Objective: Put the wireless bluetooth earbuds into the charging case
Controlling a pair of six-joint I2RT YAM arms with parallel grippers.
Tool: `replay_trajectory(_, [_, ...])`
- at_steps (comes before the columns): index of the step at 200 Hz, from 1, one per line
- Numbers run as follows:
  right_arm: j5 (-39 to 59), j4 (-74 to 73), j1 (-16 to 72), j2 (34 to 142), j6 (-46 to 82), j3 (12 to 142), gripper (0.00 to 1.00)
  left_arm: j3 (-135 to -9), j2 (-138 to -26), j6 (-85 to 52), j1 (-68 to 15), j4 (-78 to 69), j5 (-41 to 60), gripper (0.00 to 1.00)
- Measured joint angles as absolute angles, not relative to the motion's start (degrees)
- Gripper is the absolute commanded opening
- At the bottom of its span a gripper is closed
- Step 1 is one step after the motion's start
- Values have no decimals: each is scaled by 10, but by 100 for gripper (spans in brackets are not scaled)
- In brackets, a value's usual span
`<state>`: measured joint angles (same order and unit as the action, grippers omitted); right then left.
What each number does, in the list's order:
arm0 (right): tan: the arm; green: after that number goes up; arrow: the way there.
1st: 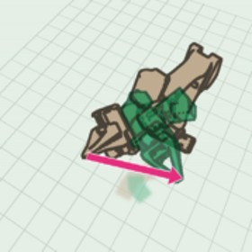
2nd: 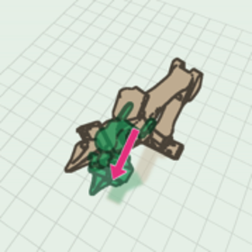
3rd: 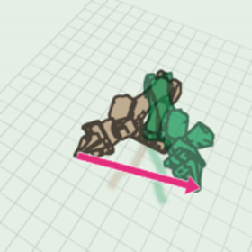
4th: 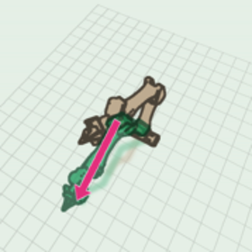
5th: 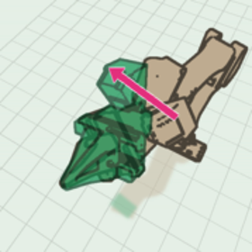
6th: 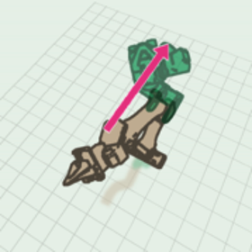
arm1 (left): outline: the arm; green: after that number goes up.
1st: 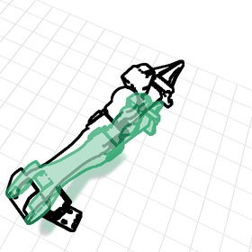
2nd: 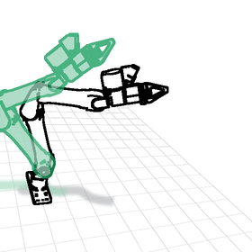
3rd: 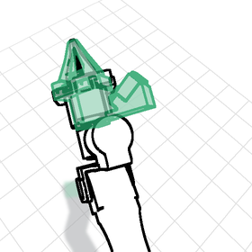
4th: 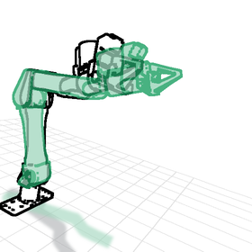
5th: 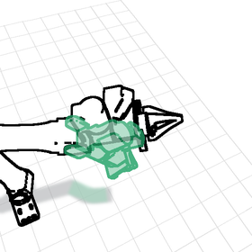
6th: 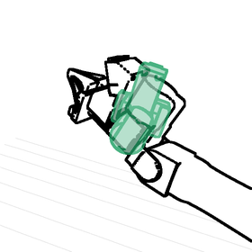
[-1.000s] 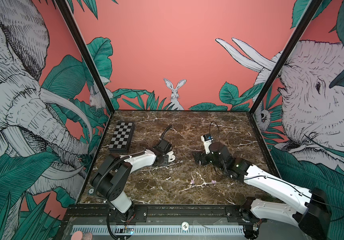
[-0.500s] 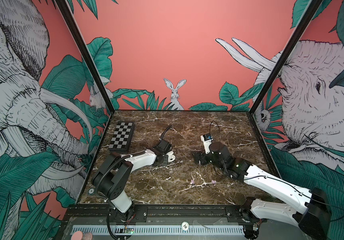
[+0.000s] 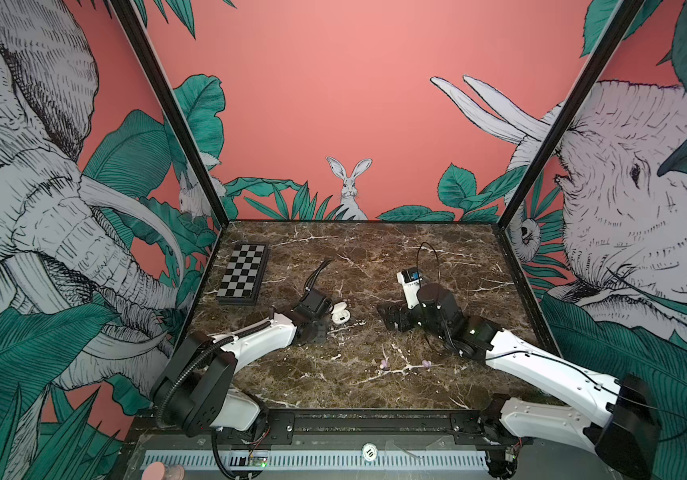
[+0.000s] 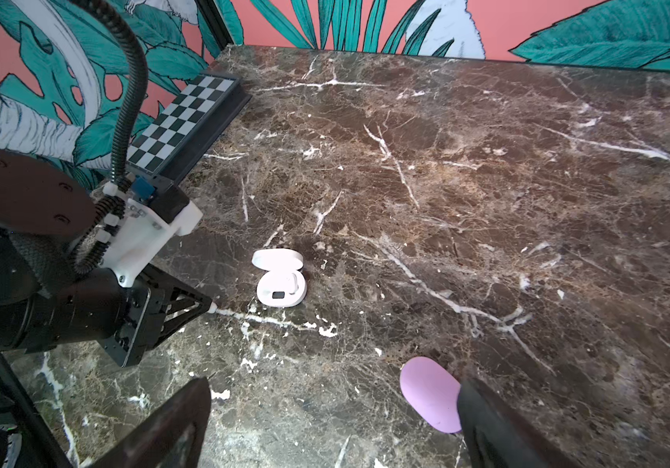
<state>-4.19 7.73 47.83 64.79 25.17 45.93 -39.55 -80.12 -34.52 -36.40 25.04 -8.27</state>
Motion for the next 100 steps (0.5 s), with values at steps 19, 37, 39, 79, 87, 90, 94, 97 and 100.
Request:
replay_trajectory(19, [-27, 69, 478, 654, 253, 456, 94, -378, -793, -362, -368, 255, -71, 25])
replay_trajectory(37, [-14, 64, 478, 663, 255, 454, 94, -372, -792, -373, -369, 256, -62, 26])
replay_trajectory(39, [-13, 63, 478, 664, 256, 454, 94, -372, -792, -374, -369, 256, -61, 26])
replay_trajectory(79, [13, 57, 479, 677, 266, 454, 94, -375, -792, -382, -370, 252, -51, 28])
replay_trajectory(87, [16, 55, 479, 678, 267, 454, 93, -377, -793, -382, -370, 251, -51, 29])
replay_trajectory(90, [18, 54, 479, 678, 267, 454, 94, -377, -793, -382, -370, 250, -51, 29])
replay_trajectory(94, [20, 53, 479, 678, 268, 454, 93, -378, -794, -382, -370, 250, -51, 31])
replay_trajectory(97, [22, 53, 479, 678, 268, 454, 94, -379, -794, -382, -370, 249, -51, 31])
replay_trajectory(100, [22, 52, 479, 678, 268, 454, 93, -380, -795, -381, -370, 249, -51, 32])
